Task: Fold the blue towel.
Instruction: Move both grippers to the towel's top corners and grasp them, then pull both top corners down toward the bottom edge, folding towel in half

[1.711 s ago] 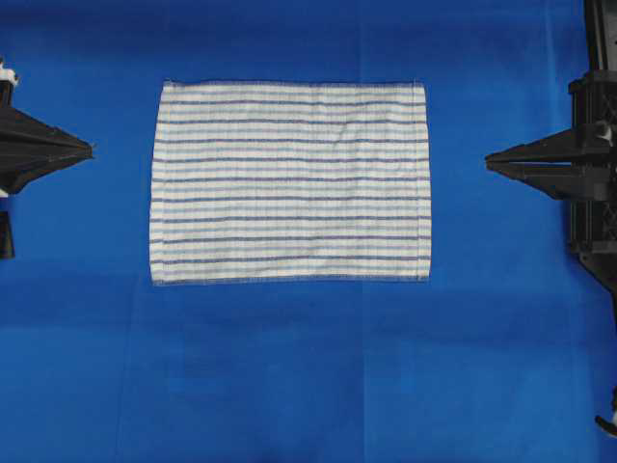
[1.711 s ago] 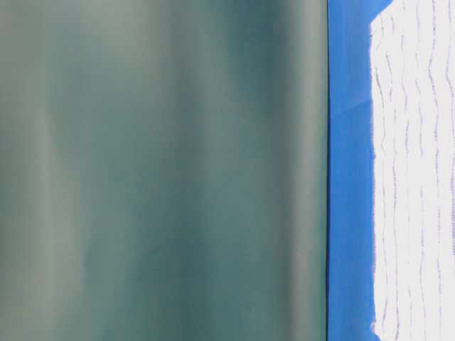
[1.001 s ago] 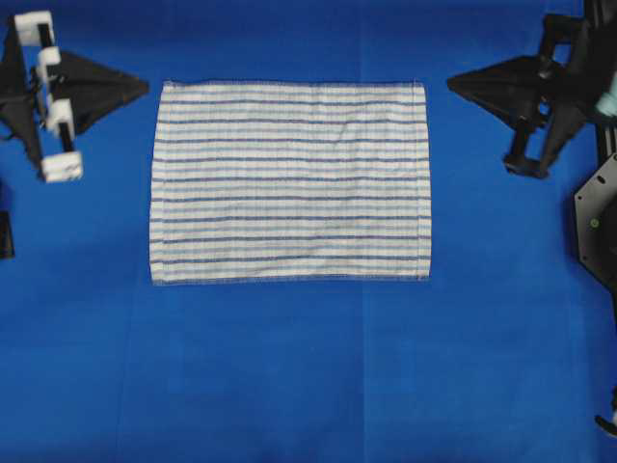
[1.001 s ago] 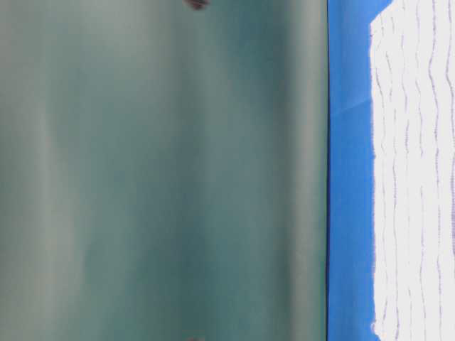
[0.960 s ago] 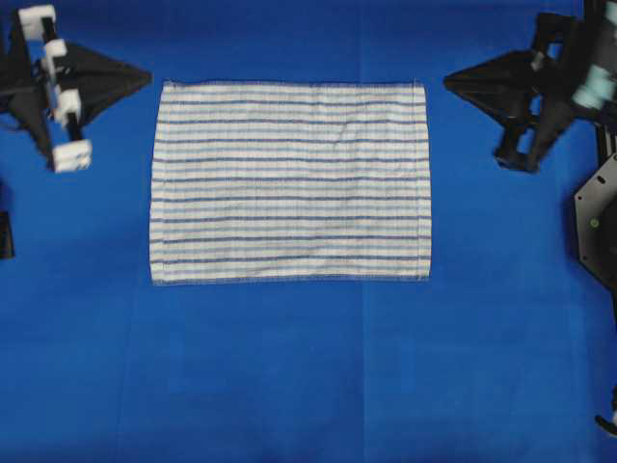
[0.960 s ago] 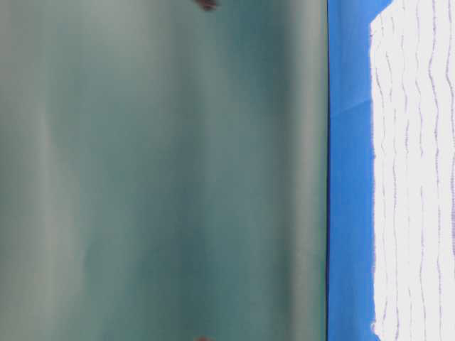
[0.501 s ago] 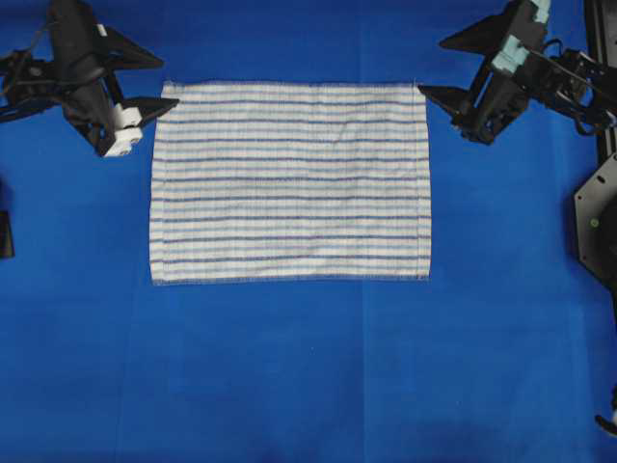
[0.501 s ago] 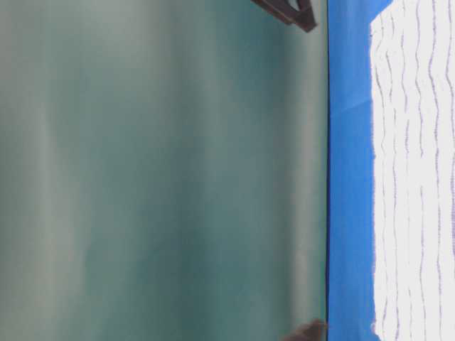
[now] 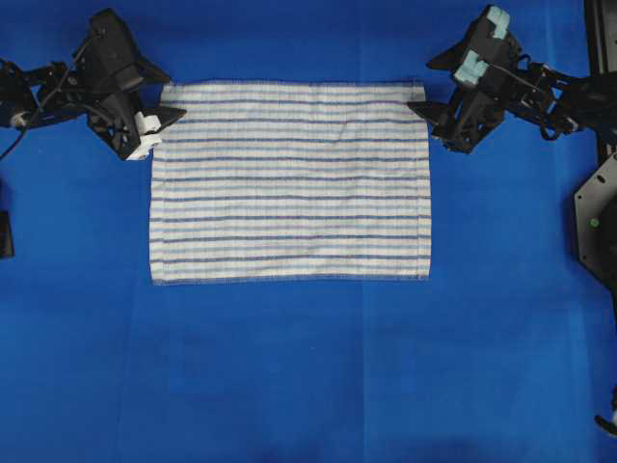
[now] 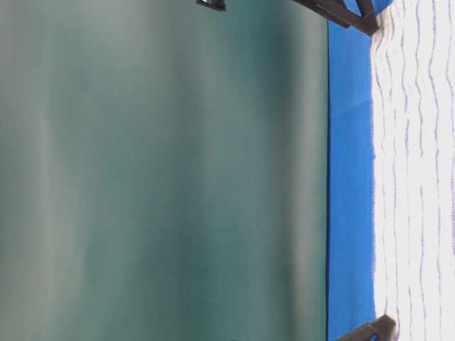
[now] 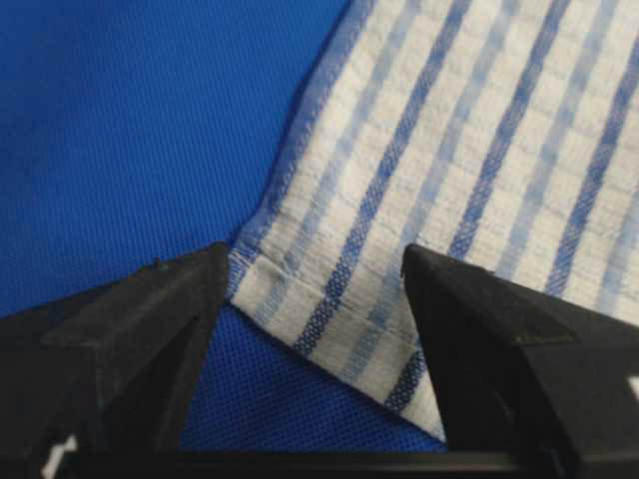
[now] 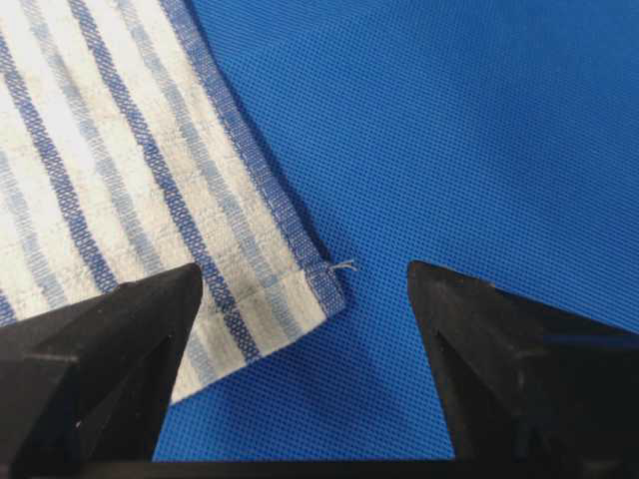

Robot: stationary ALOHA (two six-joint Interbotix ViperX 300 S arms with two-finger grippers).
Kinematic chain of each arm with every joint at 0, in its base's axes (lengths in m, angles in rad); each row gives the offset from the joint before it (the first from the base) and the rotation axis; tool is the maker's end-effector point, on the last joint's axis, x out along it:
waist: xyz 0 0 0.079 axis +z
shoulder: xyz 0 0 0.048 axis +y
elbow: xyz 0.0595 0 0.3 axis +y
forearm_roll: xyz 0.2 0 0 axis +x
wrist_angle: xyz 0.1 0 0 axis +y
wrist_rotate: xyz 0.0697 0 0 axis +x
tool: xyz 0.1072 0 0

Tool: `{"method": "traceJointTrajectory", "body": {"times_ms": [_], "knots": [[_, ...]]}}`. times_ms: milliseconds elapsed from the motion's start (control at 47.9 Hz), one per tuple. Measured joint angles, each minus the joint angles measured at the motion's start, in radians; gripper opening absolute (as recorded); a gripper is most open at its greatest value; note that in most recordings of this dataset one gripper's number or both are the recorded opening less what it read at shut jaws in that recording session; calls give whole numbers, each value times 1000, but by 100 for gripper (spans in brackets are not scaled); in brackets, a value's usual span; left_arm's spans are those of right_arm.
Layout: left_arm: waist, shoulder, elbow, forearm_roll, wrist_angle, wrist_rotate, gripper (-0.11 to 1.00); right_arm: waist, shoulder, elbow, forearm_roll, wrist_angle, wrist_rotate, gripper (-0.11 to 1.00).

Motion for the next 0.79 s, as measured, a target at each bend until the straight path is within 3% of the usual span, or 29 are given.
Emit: {"method": "traceJointTrajectory", "body": {"times_ms": [125, 209, 459, 563, 793], "knots": [[2, 12, -12, 0, -2, 0, 63, 0, 25, -11, 2, -2, 0, 68], [2, 15, -17, 2, 0, 0, 56, 2, 34, -11, 2, -3, 0, 58], [6, 15, -23, 0, 20, 0, 4, 3, 34, -8, 0, 2, 0, 11], [6, 15, -23, 0, 25, 0, 3, 8, 34, -6, -2, 5, 0, 1], [0, 14, -26, -5, 28, 0, 3, 31, 34, -6, 0, 5, -2, -1]]}}
